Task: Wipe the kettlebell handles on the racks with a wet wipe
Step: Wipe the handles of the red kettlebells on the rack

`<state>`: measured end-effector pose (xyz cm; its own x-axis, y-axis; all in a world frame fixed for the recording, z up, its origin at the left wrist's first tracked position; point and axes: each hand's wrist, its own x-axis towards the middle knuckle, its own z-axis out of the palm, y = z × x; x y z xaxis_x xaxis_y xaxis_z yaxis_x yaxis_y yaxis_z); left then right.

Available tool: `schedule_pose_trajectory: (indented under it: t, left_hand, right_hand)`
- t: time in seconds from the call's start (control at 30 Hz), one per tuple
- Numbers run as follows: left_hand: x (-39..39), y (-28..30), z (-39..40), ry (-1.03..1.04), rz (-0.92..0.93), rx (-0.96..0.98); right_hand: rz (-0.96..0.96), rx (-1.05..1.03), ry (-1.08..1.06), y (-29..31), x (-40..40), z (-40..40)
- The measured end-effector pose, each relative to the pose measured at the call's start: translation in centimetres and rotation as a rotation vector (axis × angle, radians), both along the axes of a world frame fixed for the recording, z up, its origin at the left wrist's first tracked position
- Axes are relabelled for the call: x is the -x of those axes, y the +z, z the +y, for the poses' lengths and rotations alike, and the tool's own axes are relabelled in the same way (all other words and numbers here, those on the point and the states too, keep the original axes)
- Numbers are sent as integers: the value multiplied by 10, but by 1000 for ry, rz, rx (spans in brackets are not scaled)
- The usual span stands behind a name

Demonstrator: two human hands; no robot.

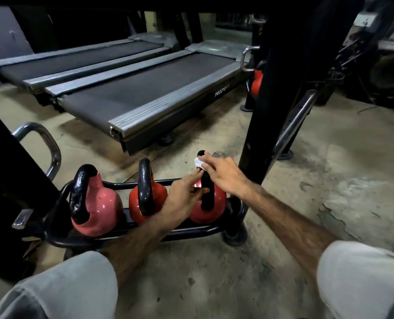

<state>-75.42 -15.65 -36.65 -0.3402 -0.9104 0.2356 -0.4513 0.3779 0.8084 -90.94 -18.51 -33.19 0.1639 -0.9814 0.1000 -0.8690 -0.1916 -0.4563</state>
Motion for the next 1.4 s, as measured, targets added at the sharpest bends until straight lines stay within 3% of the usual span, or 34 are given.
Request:
schedule_pose_trajectory:
  t: [0.2, 0.47, 0.57, 0.83, 0.93, 1.07, 1.17, 1.33, 1.4]
  left_hand:
    - [-1, 8, -2, 4, 46, -31]
    - [-1, 11, -8, 9, -167, 186]
    - [-4, 10, -10, -22, -216, 221]
    - [-6, 11, -16, -88, -293, 256]
    - [-7, 11, -18, -82, -275, 257]
    - [-7, 11, -18, -87, -259, 259]
    - [-7, 10, -19, -84, -246, 219]
    - [-6, 13, -26, -111, -297, 199]
    - [-6, 15, -29, -122, -320, 168]
  right_hand:
    - [99, -118, 1, 14, -13, -57]
    - [390, -153, 233, 34, -9, -50]
    - [459, -230, 222, 41, -13, -73]
    - [327, -259, 269, 43, -2, -73]
    - [430, -197, 304, 43, -7, -75]
    - [571, -288, 220, 33, -24, -95]
    - [363, -330, 100, 25, -20, -98]
    - [-439, -282, -367, 0, -16, -74]
    - [-594, -254, -544, -11, -22, -70]
